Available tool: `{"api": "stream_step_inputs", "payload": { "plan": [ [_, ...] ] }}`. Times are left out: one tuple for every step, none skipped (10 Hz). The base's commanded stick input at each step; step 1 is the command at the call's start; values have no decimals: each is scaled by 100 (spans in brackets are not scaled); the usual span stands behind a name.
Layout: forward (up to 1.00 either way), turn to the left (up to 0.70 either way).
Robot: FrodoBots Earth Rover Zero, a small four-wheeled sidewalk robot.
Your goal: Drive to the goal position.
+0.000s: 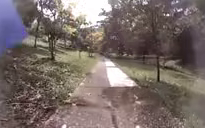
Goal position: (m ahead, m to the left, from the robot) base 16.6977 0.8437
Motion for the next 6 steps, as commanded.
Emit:
{"api": "stream_step_inputs", "payload": {
  "plan": [
    [50, 0],
    [50, 0],
    [50, 0],
    [50, 0],
    [50, 0],
    [50, 0]
  ]
}}
